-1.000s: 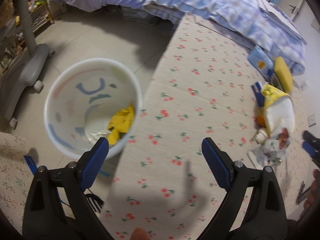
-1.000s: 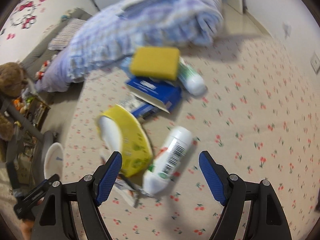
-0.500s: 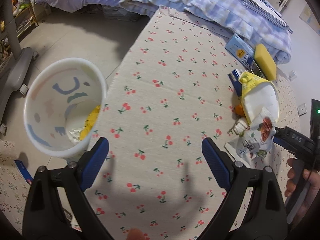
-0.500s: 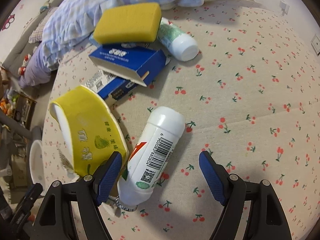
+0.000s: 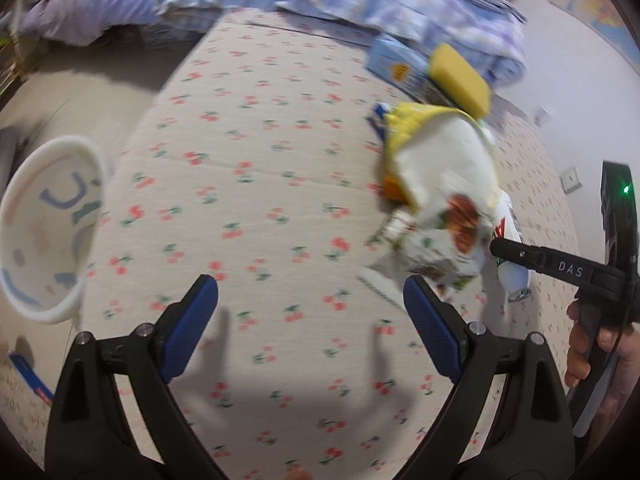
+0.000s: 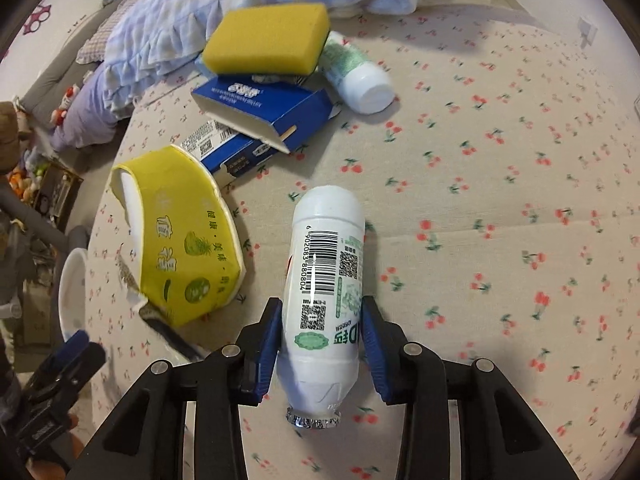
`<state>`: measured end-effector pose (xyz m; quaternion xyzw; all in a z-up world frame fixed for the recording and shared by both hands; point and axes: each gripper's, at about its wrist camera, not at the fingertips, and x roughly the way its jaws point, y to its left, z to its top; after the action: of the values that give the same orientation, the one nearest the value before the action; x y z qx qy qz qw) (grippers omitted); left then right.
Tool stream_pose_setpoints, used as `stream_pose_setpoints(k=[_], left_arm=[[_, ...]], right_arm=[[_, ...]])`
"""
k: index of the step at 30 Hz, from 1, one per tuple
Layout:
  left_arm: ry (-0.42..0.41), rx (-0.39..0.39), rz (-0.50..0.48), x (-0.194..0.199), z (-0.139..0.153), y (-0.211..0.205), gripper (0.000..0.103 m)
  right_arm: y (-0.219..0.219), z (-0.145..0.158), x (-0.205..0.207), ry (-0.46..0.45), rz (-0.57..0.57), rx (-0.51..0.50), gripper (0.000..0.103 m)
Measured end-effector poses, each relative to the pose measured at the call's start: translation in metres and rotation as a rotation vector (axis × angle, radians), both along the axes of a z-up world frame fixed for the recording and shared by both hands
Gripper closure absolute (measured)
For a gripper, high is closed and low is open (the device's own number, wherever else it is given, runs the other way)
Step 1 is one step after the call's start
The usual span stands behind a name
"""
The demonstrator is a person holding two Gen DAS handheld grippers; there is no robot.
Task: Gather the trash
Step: 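Grasp the white bottle with the right tool while the left tool grasps the snack bag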
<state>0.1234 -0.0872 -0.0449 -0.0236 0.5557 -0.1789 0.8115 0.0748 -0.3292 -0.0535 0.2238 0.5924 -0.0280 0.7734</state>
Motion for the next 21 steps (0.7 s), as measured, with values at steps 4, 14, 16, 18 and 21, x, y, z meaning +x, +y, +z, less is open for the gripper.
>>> stream_pose_setpoints(k=[4, 14, 16, 18, 21], left_arm=[[-0.035, -0.017, -0.076, -0.004, -0.003, -0.027, 0.009], [-0.095, 0.008, -0.272, -0.008, -0.020, -0.083, 0.009], [-0.096, 0.025, -0.291, -0.008, -0.025, -0.088, 0.010], [-0.091, 0.039, -0.297, -0.008, -0.030, -0.090, 0.013], [-0.101, 0.044, -0.301, -0.007, -0.030, -0.090, 0.016]], right_arm=[[-0.012, 0.012, -0.015, -0.029, 0.007, -0.026, 0.063], [-0.042, 0.015, -0.041, -0.038, -0.014, -0.049, 0.063], [-0.047, 0.014, -0.045, -0.034, -0.023, -0.046, 0.063], [-0.051, 0.014, -0.048, -0.034, -0.029, -0.042, 0.063], [-0.052, 0.014, -0.049, -0.036, -0.031, -0.041, 0.063]])
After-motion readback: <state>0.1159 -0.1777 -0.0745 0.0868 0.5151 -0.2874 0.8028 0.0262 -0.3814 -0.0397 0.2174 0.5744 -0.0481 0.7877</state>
